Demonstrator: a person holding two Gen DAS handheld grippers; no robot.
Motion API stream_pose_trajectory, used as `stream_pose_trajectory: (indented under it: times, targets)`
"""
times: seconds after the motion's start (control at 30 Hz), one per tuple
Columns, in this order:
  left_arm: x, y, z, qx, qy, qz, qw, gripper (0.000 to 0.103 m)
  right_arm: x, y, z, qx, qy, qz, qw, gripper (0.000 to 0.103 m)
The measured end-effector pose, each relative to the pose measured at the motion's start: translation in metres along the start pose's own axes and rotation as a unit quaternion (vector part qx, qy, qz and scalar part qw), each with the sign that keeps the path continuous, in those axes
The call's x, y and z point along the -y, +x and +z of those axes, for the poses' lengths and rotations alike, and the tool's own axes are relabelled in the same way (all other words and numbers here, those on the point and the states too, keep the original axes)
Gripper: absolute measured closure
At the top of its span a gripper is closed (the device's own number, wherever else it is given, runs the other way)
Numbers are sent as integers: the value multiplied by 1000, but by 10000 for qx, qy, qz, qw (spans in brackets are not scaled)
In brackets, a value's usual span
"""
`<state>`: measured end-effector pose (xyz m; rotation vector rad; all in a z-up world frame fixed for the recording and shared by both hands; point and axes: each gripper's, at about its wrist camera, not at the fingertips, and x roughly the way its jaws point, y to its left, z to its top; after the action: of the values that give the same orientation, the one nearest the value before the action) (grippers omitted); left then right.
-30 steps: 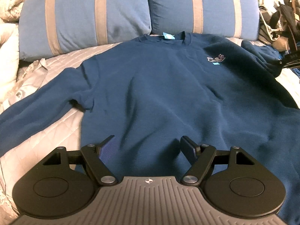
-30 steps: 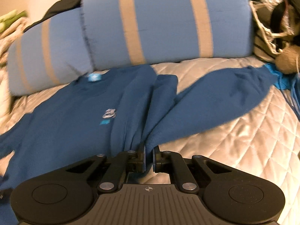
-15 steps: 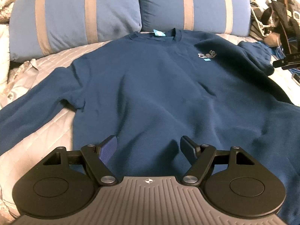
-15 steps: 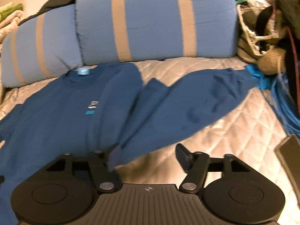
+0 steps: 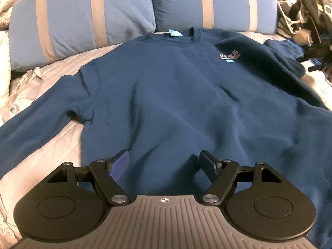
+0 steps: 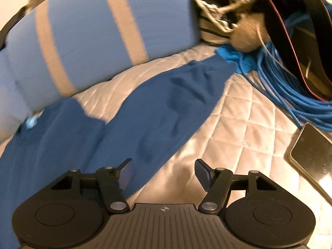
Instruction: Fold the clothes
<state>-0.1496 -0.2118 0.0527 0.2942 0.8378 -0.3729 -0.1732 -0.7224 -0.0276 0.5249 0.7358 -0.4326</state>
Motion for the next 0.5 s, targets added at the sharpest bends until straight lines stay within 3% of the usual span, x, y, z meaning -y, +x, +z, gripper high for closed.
stream_pose_trajectory:
  times: [0.13,0.23,0.33,0.4,0.5]
  targets:
    - [-1,-3,-1,87,-177,153,9997,29,11,22,6,83,456,-83,9989,48]
    - [-1,-7,-3,214,-257,339,9989,29,5,31,8,248,343,-133,9990,54]
    - [-2,-10,-4,284,-355,437,9980,29,-3,37,10,361,165,-257,9989,69]
    - [-4,-11,-4,299,-438,459,9975,29,-9,37,13,359,-26,-265,9990,87]
    - [-5,-10,-2,265,-486,470,9974,29,-16,32,14,272,-289,-146,9991,94]
